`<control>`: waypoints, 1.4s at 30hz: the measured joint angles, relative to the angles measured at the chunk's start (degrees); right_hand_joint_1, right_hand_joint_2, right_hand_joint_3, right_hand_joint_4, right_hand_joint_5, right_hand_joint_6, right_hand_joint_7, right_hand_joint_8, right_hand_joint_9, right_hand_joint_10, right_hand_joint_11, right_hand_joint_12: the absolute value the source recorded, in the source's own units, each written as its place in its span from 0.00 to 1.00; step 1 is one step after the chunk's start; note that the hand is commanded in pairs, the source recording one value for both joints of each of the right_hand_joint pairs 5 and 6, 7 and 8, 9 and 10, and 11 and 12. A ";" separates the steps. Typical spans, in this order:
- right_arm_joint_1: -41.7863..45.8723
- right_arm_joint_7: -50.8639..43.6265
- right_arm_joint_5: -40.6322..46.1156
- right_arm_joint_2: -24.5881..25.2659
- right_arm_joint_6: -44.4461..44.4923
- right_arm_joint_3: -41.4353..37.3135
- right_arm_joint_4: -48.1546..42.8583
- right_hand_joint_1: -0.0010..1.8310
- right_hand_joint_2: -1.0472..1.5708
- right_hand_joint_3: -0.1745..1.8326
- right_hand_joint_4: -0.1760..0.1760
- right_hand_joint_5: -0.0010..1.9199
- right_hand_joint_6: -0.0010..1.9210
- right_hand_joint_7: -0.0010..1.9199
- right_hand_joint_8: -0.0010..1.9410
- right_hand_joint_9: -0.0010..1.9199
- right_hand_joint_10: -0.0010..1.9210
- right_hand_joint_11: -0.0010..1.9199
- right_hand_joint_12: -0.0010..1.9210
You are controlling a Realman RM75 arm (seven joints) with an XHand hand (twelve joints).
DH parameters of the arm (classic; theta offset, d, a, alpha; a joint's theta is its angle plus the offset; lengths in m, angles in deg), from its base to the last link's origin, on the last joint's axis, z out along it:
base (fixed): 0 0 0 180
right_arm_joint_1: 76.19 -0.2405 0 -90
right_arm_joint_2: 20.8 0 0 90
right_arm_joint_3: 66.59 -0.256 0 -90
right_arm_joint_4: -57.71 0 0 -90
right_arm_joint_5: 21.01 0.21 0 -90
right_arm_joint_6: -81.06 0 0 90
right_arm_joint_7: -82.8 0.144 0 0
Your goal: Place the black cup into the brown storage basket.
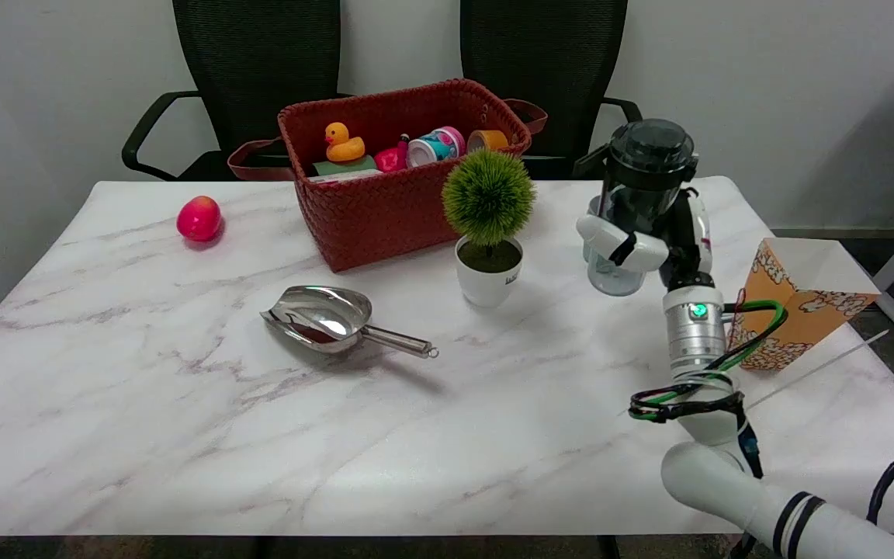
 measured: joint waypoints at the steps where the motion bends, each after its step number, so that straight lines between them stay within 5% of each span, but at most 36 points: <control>1: 0.00 -0.07 -0.26 -0.12 -0.35 -0.42 -0.17 0.65 0.97 0.40 0.50 0.88 0.88 0.91 0.90 0.85 0.85 0.72 0.72; 22: -7.03 -1.75 -8.48 -2.81 -15.98 -12.44 -3.46 0.69 0.89 0.49 0.50 0.84 0.84 0.89 0.88 0.84 0.84 0.70 0.70; 34: -16.76 -6.41 -9.76 -2.95 -23.41 -9.84 -2.52 0.68 0.88 0.48 0.50 0.79 0.79 0.89 0.88 0.83 0.83 0.69 0.69; 42: -23.89 -11.38 -9.92 -1.22 -26.49 -6.36 0.22 0.71 0.80 0.57 0.50 0.78 0.78 0.88 0.87 0.82 0.82 0.67 0.67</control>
